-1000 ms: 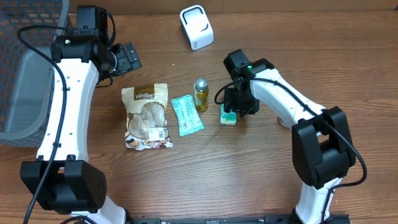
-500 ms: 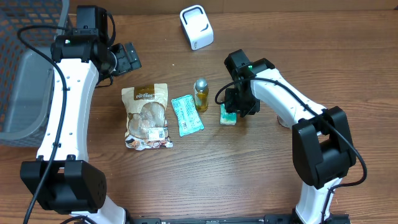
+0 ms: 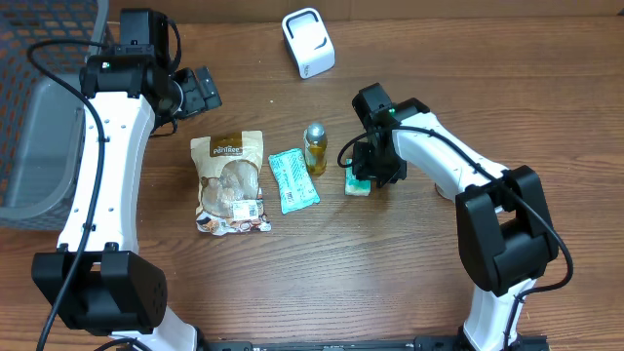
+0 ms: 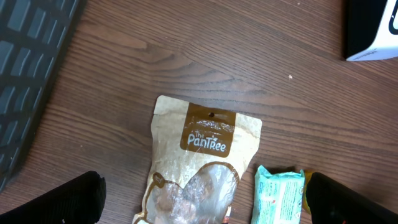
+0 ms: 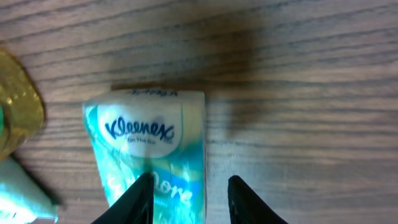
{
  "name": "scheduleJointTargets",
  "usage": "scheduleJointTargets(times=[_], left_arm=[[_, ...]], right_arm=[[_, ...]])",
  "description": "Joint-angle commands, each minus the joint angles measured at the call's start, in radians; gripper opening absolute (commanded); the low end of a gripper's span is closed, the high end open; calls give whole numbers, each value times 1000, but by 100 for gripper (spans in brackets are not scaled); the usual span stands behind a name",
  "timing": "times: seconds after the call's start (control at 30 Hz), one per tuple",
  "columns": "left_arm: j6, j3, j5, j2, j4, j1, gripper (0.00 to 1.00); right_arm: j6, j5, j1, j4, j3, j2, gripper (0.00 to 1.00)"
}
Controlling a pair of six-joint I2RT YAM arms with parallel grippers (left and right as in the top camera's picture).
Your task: Scan the item barcode
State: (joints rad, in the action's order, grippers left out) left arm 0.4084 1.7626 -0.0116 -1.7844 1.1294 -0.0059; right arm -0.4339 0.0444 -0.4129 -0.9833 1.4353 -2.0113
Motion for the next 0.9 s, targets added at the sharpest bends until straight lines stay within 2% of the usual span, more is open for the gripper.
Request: scheduleJointTargets(times=[0.0, 0.17, 0.5, 0.87], left_arm=[[-13, 18, 2, 11, 0, -1, 100], [-13, 18, 2, 11, 0, -1, 100], [-13, 18, 2, 11, 0, -1, 100], [-13, 18, 2, 11, 0, -1, 100]], right_arm=[[-16, -10, 4, 43, -35, 0, 34], [-15, -5, 4, 60, -33, 1, 23], [-12, 35, 10, 31, 6, 32, 31], [-11, 92, 50, 33, 6, 31, 29]])
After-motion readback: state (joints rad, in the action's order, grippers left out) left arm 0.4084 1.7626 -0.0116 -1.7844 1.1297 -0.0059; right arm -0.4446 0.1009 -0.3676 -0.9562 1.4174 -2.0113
